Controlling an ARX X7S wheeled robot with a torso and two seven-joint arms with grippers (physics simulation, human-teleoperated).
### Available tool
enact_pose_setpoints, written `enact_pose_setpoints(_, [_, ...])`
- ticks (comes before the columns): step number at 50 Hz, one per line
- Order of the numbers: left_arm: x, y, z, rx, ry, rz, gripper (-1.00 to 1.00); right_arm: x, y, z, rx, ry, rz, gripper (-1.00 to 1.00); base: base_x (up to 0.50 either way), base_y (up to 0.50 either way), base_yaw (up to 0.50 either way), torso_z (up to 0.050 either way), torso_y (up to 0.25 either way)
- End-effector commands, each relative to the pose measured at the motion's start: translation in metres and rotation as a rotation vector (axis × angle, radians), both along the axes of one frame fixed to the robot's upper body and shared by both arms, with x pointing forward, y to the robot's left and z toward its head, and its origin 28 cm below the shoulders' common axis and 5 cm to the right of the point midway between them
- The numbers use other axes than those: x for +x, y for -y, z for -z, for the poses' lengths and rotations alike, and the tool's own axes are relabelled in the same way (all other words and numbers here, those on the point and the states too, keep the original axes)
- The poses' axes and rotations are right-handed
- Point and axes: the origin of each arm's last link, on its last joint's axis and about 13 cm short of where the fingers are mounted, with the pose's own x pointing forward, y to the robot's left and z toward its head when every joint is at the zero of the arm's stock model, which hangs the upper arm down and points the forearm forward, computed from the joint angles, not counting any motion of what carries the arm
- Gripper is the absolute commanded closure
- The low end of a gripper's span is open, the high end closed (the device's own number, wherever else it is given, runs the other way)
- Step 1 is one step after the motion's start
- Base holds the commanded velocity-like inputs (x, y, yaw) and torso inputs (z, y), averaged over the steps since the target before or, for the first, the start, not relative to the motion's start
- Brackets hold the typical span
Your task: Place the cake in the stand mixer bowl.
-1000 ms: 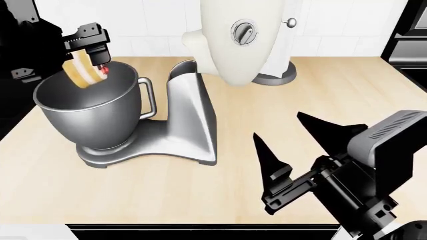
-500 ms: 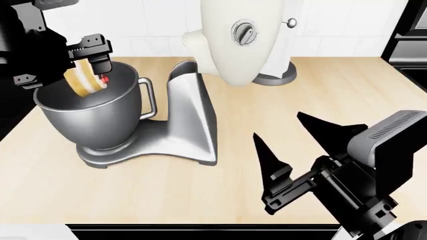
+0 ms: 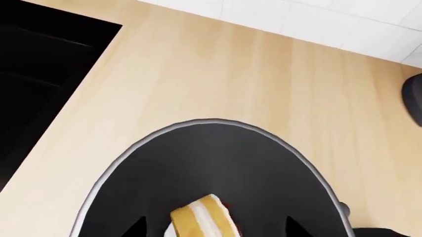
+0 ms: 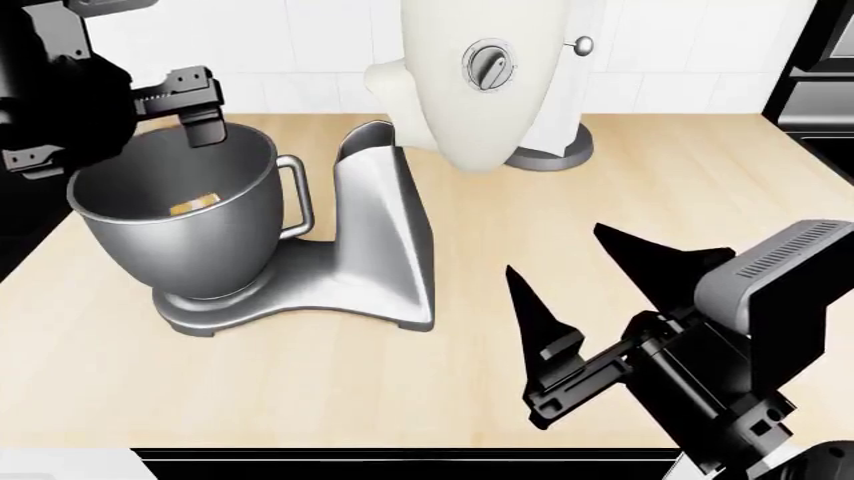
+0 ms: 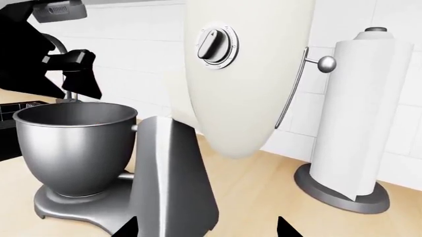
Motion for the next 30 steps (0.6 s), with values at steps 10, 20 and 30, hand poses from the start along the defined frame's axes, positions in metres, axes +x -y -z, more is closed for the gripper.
enact_pose_setpoints(10, [-0.007,-0.003,-0.013,-0.006,0.082,-0.026,-1.0,0.0,0.0,0.001,0.0,-0.001,-0.001,-1.0,0.0,0.0,0.0,0.0,0.0])
enact_pose_setpoints(20, [-0.011,-0.003,-0.016,-0.006,0.098,-0.026,-1.0,0.0,0.0,0.0,0.0,0.0,-0.001,-1.0,0.0,0.0,0.0,0.0,0.0])
enact_pose_setpoints(30, [-0.039,-0.002,-0.03,0.003,0.15,0.005,-1.0,-0.001,0.001,-0.001,0.003,0.002,0.006,-1.0,0.0,0.0,0.0,0.0,0.0])
